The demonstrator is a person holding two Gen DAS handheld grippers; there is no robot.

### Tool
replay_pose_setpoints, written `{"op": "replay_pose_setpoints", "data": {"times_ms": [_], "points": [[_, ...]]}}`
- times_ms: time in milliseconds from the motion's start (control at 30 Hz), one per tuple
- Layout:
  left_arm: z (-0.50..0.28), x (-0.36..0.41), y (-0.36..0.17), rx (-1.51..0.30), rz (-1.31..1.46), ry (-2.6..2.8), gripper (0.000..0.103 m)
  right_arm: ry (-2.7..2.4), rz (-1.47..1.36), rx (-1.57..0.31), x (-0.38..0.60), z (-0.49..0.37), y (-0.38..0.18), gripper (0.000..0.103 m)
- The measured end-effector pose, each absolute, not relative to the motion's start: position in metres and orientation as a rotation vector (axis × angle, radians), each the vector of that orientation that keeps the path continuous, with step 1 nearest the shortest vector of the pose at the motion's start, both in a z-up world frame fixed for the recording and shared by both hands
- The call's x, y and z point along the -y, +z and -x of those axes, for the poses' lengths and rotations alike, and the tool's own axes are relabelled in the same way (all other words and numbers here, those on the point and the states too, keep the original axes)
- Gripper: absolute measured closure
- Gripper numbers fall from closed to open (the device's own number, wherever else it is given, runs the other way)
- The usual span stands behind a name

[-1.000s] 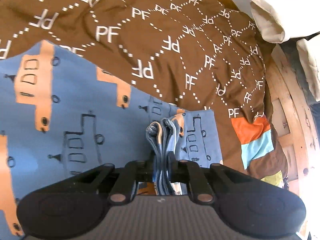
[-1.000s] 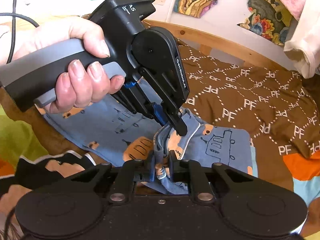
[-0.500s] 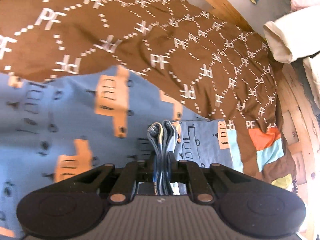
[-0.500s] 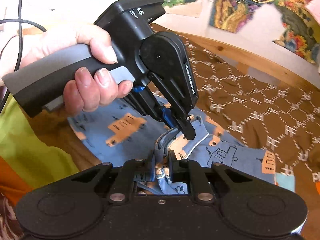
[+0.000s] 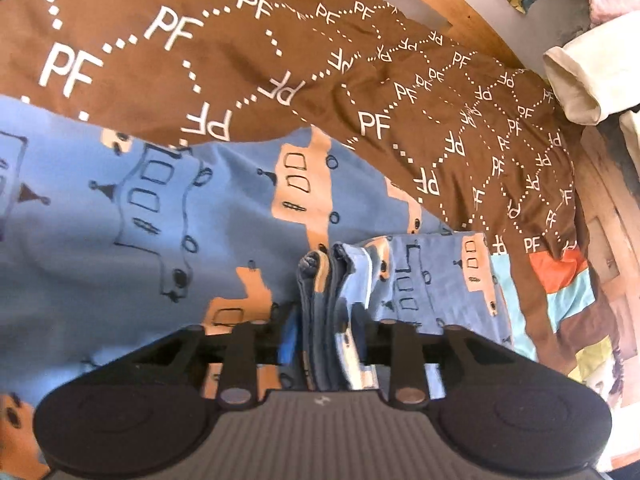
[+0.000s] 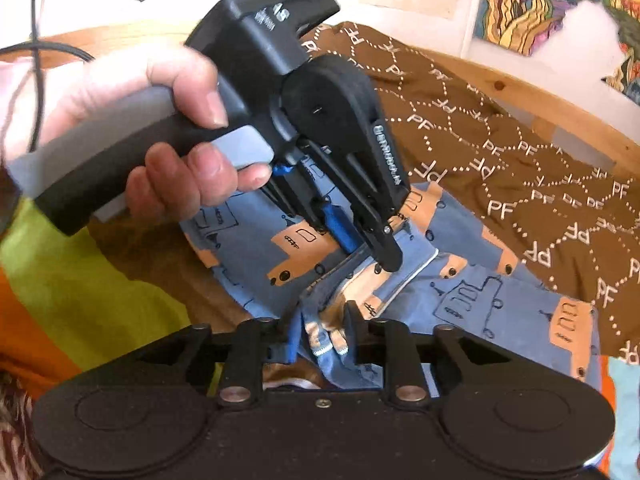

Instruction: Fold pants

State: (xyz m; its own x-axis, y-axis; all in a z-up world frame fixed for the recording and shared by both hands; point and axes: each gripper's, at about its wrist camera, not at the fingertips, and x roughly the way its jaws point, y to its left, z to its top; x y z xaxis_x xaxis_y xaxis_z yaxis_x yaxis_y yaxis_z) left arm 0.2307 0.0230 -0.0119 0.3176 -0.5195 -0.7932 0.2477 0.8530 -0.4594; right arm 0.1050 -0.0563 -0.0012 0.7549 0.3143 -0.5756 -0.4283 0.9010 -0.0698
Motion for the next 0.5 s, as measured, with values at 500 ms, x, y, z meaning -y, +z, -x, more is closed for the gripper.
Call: {"op": "replay_pose_setpoints", "data": {"times_ms": [500], "points": [[-0.202,0.007,-0.013,-0.985,0.079,-0.388,0.037,-0.069,0.405,-0.52,0.179,-0.178,-0.017,0.023]]}}
